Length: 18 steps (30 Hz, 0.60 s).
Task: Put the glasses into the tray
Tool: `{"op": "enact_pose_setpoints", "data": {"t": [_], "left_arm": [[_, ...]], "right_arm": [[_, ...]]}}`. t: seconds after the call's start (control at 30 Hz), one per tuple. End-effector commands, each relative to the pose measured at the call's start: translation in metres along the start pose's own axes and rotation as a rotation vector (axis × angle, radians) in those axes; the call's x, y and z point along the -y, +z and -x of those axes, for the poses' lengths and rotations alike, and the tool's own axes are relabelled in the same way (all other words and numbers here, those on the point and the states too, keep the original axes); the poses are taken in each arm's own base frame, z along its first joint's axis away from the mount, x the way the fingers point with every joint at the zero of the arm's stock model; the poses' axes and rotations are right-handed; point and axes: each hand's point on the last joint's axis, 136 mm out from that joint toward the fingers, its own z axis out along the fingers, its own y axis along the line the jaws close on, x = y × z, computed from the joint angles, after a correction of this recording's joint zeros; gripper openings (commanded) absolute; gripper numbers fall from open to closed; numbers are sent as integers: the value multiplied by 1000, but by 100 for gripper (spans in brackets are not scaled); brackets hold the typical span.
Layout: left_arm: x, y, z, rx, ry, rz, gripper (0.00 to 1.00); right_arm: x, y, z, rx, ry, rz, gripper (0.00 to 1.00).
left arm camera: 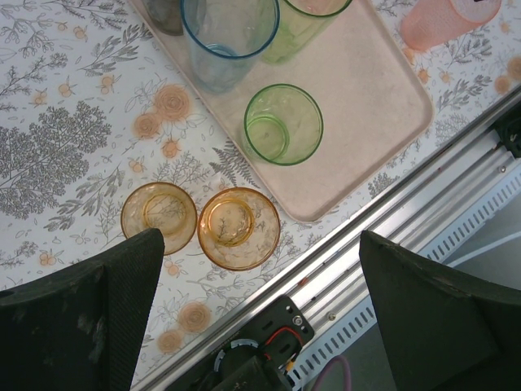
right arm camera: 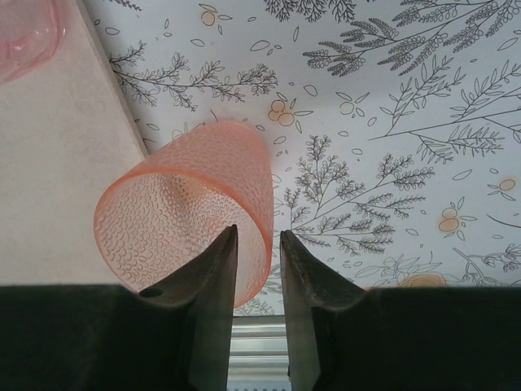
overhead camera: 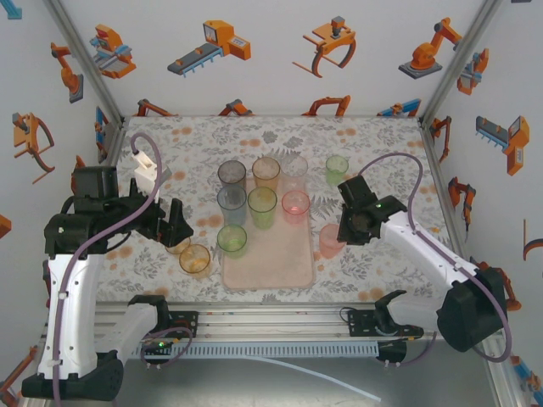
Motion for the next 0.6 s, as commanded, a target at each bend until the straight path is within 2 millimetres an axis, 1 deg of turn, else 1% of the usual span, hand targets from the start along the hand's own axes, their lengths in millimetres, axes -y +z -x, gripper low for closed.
{"op": "enact_pose_setpoints", "data": {"t": [0.0, 0.23, 0.3, 0.4, 0.57], "left_arm": [[8, 0, -5, -9, 9, -36, 97], [8, 0, -4, -5, 12, -37, 97], [8, 0, -4, -4, 12, -37, 97], [7, 0, -4, -6, 10, -35, 97], [8, 0, -4, -5, 11, -36, 97]], "right_arm": [[4, 4, -1, -2, -4, -14, 28], [5, 8, -1, -7, -8, -26, 25], [5, 8, 0, -6, -9, -28, 22], [5, 8, 0, -4, -12, -29, 16], [5, 8, 1, -3, -18, -32, 13]]}}
